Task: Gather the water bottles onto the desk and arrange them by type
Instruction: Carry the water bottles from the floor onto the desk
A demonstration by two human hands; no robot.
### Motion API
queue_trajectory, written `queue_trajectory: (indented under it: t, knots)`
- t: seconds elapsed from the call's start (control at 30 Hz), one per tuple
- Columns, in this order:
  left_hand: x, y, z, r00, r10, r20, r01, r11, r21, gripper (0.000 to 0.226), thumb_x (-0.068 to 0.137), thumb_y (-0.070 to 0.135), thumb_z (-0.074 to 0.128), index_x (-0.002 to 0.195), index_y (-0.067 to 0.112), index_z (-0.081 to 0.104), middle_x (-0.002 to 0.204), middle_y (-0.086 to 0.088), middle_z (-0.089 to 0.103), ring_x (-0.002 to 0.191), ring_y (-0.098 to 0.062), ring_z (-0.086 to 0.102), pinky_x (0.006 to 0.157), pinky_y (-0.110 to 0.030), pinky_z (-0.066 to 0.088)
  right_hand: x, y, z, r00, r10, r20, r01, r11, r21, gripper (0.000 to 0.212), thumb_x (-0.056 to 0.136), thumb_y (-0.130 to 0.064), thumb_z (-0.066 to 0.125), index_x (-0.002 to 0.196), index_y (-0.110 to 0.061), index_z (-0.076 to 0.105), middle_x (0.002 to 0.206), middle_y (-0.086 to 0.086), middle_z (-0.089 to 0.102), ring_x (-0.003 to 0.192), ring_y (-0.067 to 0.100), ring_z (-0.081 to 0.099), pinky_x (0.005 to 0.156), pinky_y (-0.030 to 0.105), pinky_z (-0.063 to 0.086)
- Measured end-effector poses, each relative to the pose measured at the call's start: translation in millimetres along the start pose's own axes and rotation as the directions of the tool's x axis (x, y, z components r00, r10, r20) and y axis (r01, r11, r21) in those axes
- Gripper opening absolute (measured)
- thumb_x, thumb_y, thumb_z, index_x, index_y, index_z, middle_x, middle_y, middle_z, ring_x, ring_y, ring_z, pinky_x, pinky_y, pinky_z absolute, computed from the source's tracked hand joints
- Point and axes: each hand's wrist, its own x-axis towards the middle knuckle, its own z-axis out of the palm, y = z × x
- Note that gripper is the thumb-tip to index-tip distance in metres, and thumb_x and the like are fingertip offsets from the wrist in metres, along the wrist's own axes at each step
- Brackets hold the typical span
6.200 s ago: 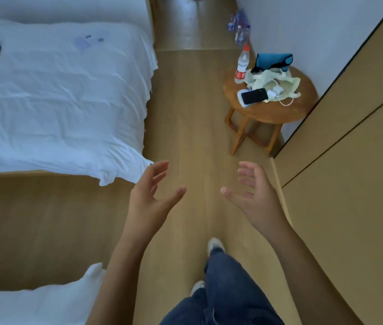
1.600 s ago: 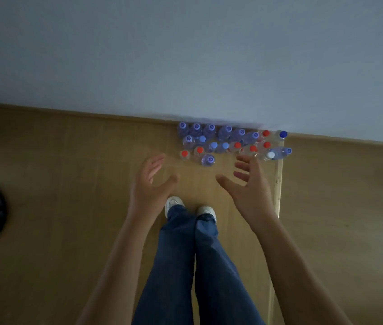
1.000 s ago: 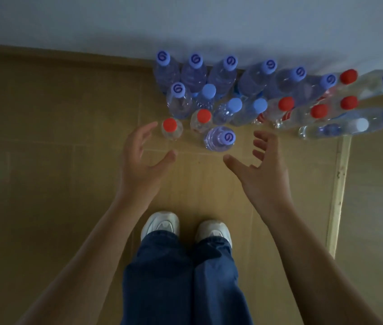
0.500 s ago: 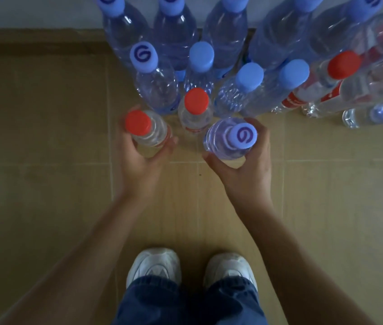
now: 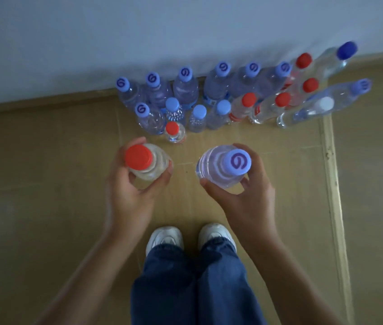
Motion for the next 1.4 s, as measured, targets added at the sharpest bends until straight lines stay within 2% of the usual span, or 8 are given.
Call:
queue_trajectory:
  t: [0.27,0.43,0.6,0.77,0.9,1.03,1.2,1.4]
  knots:
    - [-60,198,-50,0.983,0.107,0.15,-0.112,0.993,0.028,0.059,0.071,0.013,0.088,0.118,0.036,0.061,0.106,0.027,0.069,0.101,0.003,0.066,0.088,-0.014,0.051,-104,-152,-102,0.994,-0.032,-0.101,0.041,0.996,0.081,0.067,0.066,-0.012,0.091,0.124,-0.024,0.058,0.114,-0.013,0.067,0.108,0.014,0.065,0.093,0.044,0.053]
    - [-96,322,-67,0.952,0.184,0.244,-0.186,0.982,-0.014,0.055,0.069,0.01,0.088,0.109,0.036,0.06,0.099,0.015,0.071,0.097,-0.006,0.068,0.089,-0.025,0.053,-163,-237,-166,0.975,-0.111,-0.191,0.121,0.992,0.041,0.063,0.067,-0.03,0.089,0.123,-0.028,0.059,0.113,-0.016,0.067,0.105,0.008,0.065,0.083,0.017,0.051]
    - [-137,435,-72,0.868,0.355,0.348,-0.39,0.92,0.034,0.056,0.067,0.021,0.09,0.107,0.042,0.057,0.098,0.021,0.068,0.093,0.001,0.066,0.077,-0.007,0.047,-220,-308,-233,0.937,-0.106,-0.332,0.159,0.978,0.137,0.064,0.064,-0.026,0.091,0.121,-0.027,0.06,0.113,-0.011,0.068,0.104,0.017,0.067,0.085,0.04,0.056]
    - [-190,541,-52,0.742,0.431,0.514,-0.493,0.87,-0.017,0.055,0.065,0.039,0.081,0.115,0.033,0.057,0.104,0.027,0.062,0.096,0.006,0.064,0.077,-0.002,0.046,-279,-364,-316,0.864,-0.105,-0.493,0.23,0.952,0.201,0.061,0.065,-0.026,0.09,0.119,-0.02,0.062,0.108,-0.013,0.069,0.101,0.013,0.067,0.083,0.025,0.055]
    - [-242,610,-5,0.625,0.496,0.603,-0.584,0.81,-0.062,0.057,0.068,0.042,0.077,0.12,0.03,0.056,0.109,0.028,0.058,0.097,0.007,0.061,0.079,0.0,0.044,-321,-386,-395,0.802,-0.081,-0.592,0.245,0.948,0.202,0.063,0.067,-0.026,0.085,0.123,-0.01,0.06,0.111,-0.006,0.069,0.104,0.016,0.067,0.089,0.032,0.056]
    - [-305,666,69,0.516,0.516,0.683,-0.601,0.787,-0.141,0.058,0.068,0.04,0.079,0.121,0.032,0.058,0.118,0.018,0.065,0.106,-0.006,0.065,0.09,-0.022,0.052,-354,-381,-488,0.702,-0.062,-0.71,0.267,0.946,0.182,0.072,0.063,-0.038,0.08,0.125,-0.01,0.058,0.113,-0.006,0.068,0.104,0.008,0.066,0.09,0.026,0.056]
    - [-375,717,181,0.422,0.493,0.761,-0.53,0.815,-0.234,0.045,0.058,0.047,0.079,0.099,0.045,0.062,0.099,0.031,0.07,0.094,0.006,0.068,0.079,-0.011,0.054,-372,-358,-613,0.581,-0.101,-0.808,0.304,0.947,0.101,0.067,0.066,-0.048,0.083,0.123,-0.025,0.058,0.115,-0.021,0.067,0.105,0.0,0.065,0.086,0.013,0.051]
    - [-464,783,318,0.296,0.542,0.787,-0.529,0.779,-0.337,0.068,0.06,0.041,0.083,0.121,0.024,0.059,0.106,0.015,0.07,0.1,0.001,0.067,0.084,-0.011,0.053,-385,-334,-772,0.462,-0.14,-0.876,0.277,0.961,-0.007,0.06,0.073,-0.05,0.078,0.124,-0.031,0.053,0.116,-0.023,0.063,0.107,-0.002,0.063,0.088,0.012,0.05]
